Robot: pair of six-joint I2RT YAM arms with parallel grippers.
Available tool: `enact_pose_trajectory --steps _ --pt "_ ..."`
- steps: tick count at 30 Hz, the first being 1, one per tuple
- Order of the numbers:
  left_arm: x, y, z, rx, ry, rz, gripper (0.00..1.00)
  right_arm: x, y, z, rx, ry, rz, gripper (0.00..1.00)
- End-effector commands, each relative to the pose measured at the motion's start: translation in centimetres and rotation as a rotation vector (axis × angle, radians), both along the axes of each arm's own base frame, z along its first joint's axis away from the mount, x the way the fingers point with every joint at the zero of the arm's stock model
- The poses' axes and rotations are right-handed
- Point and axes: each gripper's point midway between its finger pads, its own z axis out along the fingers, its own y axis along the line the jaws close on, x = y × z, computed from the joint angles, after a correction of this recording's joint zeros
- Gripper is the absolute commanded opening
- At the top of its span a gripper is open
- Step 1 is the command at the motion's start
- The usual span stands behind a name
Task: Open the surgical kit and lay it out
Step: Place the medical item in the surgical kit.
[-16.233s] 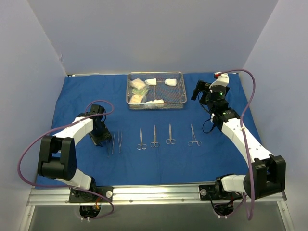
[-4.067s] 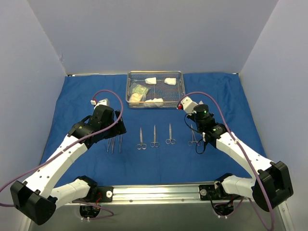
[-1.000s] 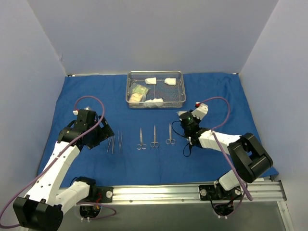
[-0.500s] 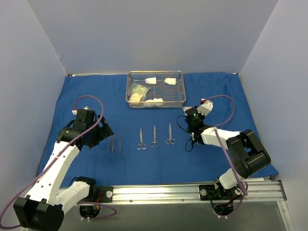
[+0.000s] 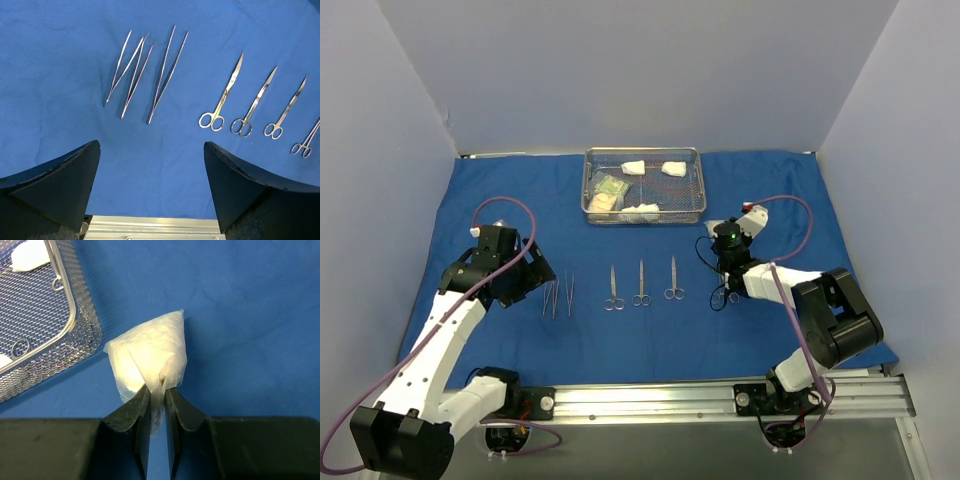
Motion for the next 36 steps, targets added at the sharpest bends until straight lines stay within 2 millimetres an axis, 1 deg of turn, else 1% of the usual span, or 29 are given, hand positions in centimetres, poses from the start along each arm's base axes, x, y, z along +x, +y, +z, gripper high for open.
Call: enact_pose_trajectory --steps 1,6,12,15,16,19,20,24,26,27,30,31,32,33,34,35,36 --pt "1.1 -0.2 0.5 -0.012 -0.045 -0.008 0.94 0.6 0.1 -0.2 -0.009 -0.019 0.02 0.13" --pt "1.3 -0.2 0.5 -0.01 -0.04 -0.012 0.94 0.7 0.2 -1.0 -0.002 0.004 0.027 0.14" --pt "1.4 -0.2 0.3 -0.011 -0.037 -0.013 0.94 0.1 0.1 -2.7 0.011 0.042 0.005 0.2" --pt "1.4 -0.1 0.3 -0.01 -0.034 -0.013 0.94 0.1 0.3 -3.2 0.024 0.05 0.01 0.26" --pt "1.4 -0.1 0.3 -0.01 -0.034 -0.013 0.94 0.1 0.4 -3.1 0.028 0.048 0.015 0.31" --pt "1.4 0.0 0.5 -0.008 -0.036 -0.012 0.94 -0.1 0.3 -2.4 0.027 0.043 0.013 0.4" --pt "1.4 0.0 0.6 -0.008 -0.04 -0.013 0.94 -0.3 0.2 -1.9 0.024 0.037 0.008 0.43" --pt "1.4 0.0 0.8 -0.008 -0.045 -0.015 0.94 -0.8 -0.1 -0.9 0.031 0.025 -0.003 0.52" --pt "1.4 0.0 0.8 -0.007 -0.045 -0.016 0.94 -1.1 -0.3 0.0 0.027 0.018 -0.005 0.56" --pt "1.4 0.0 0.8 -0.007 -0.043 -0.016 0.94 -1.1 -0.4 0.3 0.025 0.017 -0.005 0.6" --pt "1.6 0.0 1.1 -0.008 -0.049 -0.014 0.94 -1.6 -0.7 1.9 0.009 0.001 -0.004 0.69" --pt "1.6 0.0 1.1 -0.008 -0.049 -0.013 0.94 -1.8 -0.9 3.0 -0.005 -0.009 0.004 0.71" --pt "1.7 0.1 1.2 -0.007 -0.053 -0.011 0.94 -1.8 -1.0 3.7 -0.008 -0.017 0.004 0.74" --pt "1.7 0.1 1.5 -0.007 -0.059 -0.013 0.94 -1.9 -1.1 4.4 -0.015 -0.027 0.006 0.79" --pt "1.8 0.2 1.8 -0.004 -0.066 -0.009 0.94 -1.9 -1.2 5.9 -0.015 -0.05 0.011 0.82" --pt "1.9 0.3 2.0 -0.001 -0.072 -0.007 0.94 -1.9 -1.3 6.7 -0.031 -0.06 0.019 0.87" --pt "1.9 0.3 2.1 0.002 -0.076 -0.007 0.94 -1.8 -1.3 7.6 -0.044 -0.074 0.032 0.98"
